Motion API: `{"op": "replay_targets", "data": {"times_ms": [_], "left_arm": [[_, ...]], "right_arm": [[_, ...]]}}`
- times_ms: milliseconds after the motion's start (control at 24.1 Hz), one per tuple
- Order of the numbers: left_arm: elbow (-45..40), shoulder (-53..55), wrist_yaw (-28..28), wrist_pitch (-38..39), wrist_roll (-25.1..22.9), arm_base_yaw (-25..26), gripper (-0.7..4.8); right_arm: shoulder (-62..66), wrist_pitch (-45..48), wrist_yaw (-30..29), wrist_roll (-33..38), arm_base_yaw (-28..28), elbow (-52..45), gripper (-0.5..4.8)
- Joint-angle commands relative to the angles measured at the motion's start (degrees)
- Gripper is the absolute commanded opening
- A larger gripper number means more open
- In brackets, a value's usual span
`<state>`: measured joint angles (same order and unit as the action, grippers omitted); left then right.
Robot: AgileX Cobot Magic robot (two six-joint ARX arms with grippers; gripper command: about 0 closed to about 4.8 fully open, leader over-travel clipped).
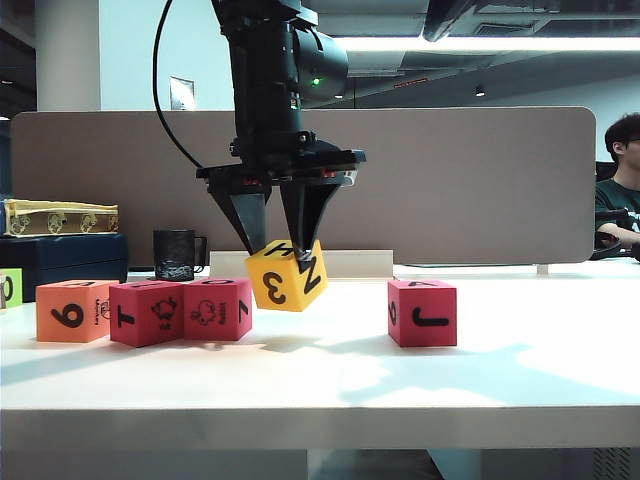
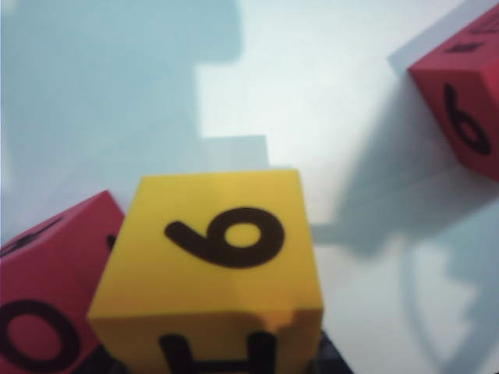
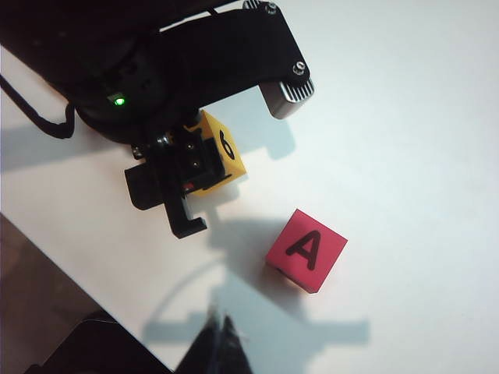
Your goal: Select the appropriate blocks from the scattered letter blocks on the table and arrange them in a row to spell out "ALOHA".
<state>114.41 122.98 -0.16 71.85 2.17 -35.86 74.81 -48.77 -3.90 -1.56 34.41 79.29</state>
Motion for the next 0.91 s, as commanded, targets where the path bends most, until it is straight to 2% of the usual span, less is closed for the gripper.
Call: {"op": "replay_targets", "data": {"times_ms": [41,497,538,663,911], "left_arm": [[-0.09,1.03,0.44,-0.48,-0.22,-0.13,2.33],[-0.07,2.43,0.59,-2.12,-0.22,-0.11,2.50],[-0.07,2.43,0.57,-2.29,-0.22,-0.13,2.66],[-0.07,2.45,0.52,-2.93,-0.20,-0.11,3.67],[-0.04,2.45,0.13,-4.72,-0.28,-0.11,3.72]], "right_arm": [[-0.24,0.44,-0.24,0.04,0.04,0.26,-0.05],[-0.24,-0.92,-0.26,0.04,0.04,0.26,-0.05],[-0.24,-0.92,-0.26,0.04,0.04,0.26,-0.05],[-0.24,-0.96,-0.26,0.04,0.04,0.26,-0.05],[-0.24,-1.09,-0.24,0.04,0.04,0.26,-0.05]]}}
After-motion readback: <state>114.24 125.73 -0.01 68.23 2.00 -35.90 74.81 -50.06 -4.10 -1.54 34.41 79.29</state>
